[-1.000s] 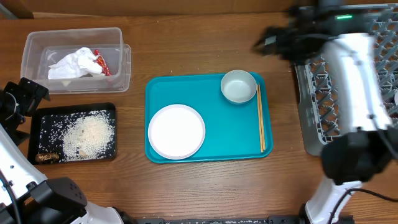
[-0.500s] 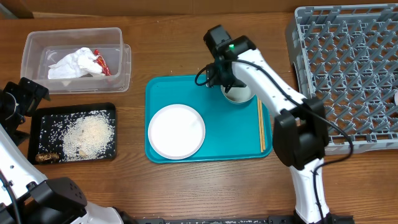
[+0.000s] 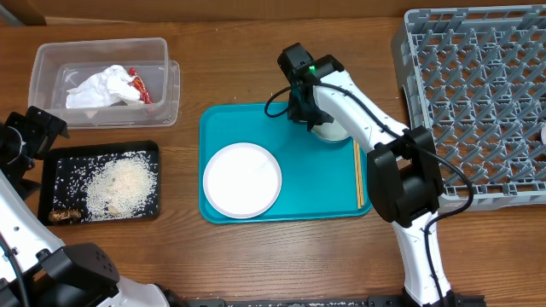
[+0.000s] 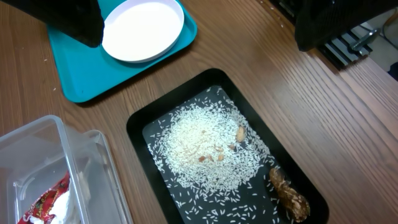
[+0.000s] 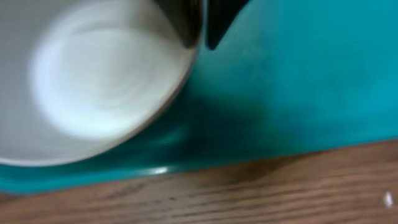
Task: Sort waste into correct bins and load items into the dishwasher
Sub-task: 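Reach the right gripper to the pale green bowl, grasp its rim, lift, then carry the bowl right over the grey dish rack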
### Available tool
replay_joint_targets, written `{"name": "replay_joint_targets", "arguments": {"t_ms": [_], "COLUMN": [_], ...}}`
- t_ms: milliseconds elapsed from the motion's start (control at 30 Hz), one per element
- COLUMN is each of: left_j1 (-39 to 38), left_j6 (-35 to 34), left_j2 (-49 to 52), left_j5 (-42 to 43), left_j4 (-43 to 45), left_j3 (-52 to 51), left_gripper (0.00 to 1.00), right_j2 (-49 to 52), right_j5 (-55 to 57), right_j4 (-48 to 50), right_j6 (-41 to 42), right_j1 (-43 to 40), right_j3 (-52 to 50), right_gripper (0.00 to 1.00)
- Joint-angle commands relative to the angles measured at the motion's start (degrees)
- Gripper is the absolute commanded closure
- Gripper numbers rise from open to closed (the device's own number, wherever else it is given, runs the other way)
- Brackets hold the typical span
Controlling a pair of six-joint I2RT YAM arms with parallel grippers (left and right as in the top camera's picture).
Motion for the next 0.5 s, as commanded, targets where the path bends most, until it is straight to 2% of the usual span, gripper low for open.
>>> {"name": "replay_joint_targets", "arguments": {"t_ms": [0, 100, 233, 367, 467], "left_j1": [-0.50, -0.50, -0.50, -0.50, -0.50], "left_j6": [-0.98, -0.98, -0.96, -0.98, -0.98], "left_j2": [-0.15, -0.15, -0.15, -0.15, -0.15], "left_j5": [-0.35, -0.35, -0.35, -0.35, -0.35], "left_j4": [0.00, 0.00, 0.00, 0.00, -0.02], "left_j3": [-0.26, -0.26, -0.26, -0.26, -0.26], "left_gripper": [0.00, 0.00, 0.00, 0.00, 0.00], "right_j2": [-0.55, -1.20, -3.39, -5.75, -6.73], "right_j5": [-1.81, -2.12, -1.60, -1.20, -1.86], "right_j4": [-0.66, -5.25, -13.40, -18.10, -18.47], "right_j6": [0.48, 0.46, -0.74, -4.85, -4.94], "right_j1": [0.20, -0.39, -3.85, -10.93, -19.58], "right_j3": [0.94, 5.92, 17.86, 31.71, 39.91], "right_gripper": [0.96, 0.96, 0.96, 0.96, 0.96]}}
